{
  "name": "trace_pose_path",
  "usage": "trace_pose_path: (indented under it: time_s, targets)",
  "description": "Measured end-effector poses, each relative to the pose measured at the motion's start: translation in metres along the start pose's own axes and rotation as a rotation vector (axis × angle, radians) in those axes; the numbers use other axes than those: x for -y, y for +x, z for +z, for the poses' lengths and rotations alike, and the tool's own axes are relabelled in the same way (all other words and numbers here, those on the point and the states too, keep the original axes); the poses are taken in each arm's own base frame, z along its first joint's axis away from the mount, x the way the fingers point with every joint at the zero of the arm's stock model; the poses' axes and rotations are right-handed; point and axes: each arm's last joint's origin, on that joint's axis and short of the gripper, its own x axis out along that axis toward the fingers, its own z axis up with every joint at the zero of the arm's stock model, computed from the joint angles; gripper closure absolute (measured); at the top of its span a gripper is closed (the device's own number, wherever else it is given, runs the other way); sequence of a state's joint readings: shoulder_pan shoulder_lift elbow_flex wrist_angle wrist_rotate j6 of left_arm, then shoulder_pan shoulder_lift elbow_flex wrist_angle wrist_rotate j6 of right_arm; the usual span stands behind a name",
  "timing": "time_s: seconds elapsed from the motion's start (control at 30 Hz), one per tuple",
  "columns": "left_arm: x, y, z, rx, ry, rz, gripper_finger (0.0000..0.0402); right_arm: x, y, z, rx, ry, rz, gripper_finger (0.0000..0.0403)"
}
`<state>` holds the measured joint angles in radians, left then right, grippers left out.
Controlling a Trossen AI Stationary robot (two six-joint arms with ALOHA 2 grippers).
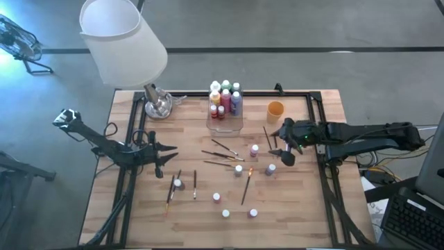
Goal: Pick & Place Paint Supplies
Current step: Put the small pink paint bottle into the bin
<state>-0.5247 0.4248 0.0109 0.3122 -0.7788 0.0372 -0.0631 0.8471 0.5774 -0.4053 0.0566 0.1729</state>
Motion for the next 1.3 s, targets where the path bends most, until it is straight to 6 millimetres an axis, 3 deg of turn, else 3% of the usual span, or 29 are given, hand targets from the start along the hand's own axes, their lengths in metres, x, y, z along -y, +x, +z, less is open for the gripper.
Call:
trace_pose_path:
  time_s: [0.7, 1.0, 1.3]
  targets:
    - [0.000, 0.000, 0.000, 0.000, 0.001, 0.000, 0.0293, -0.002, 0.067, -0.004, -0.063, 0.024, -0.064, 0.0041]
    - [0.000, 0.000, 0.000, 0.000, 0.001, 0.000, 0.0293, -0.002, 0.086, -0.008, -0.086, 0.022, -0.066, 0.0081]
    - [0.000, 0.000, 0.000, 0.000, 0.001, 0.000, 0.0293, -0.003, 0.088, -0.005, -0.055, 0.028, -0.059, 0.0129]
